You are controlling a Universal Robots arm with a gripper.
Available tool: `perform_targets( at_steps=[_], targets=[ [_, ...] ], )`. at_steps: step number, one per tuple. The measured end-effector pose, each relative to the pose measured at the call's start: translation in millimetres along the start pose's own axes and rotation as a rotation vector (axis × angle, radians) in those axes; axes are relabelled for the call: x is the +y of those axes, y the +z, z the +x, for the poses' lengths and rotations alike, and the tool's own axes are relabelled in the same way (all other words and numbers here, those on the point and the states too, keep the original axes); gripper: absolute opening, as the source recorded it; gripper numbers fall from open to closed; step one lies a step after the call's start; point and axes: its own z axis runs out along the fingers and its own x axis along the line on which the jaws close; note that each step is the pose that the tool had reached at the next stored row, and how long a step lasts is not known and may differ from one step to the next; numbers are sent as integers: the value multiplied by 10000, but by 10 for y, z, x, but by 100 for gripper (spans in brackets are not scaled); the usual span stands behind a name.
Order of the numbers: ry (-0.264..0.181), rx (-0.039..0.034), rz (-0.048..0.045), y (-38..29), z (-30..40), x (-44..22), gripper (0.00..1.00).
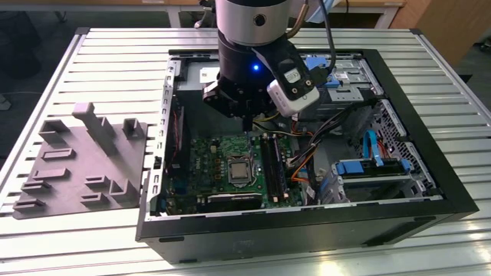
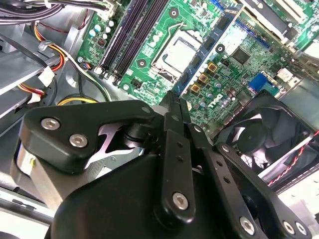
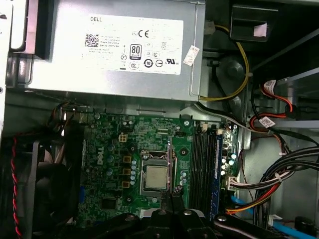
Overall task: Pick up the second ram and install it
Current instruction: 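Insert the second ram into the second slot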
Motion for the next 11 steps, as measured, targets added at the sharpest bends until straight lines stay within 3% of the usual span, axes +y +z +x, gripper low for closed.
perform_targets(
  at_steps=[11],
  targets=[
    [177, -5, 4, 8, -33, -2, 11]
  ],
)
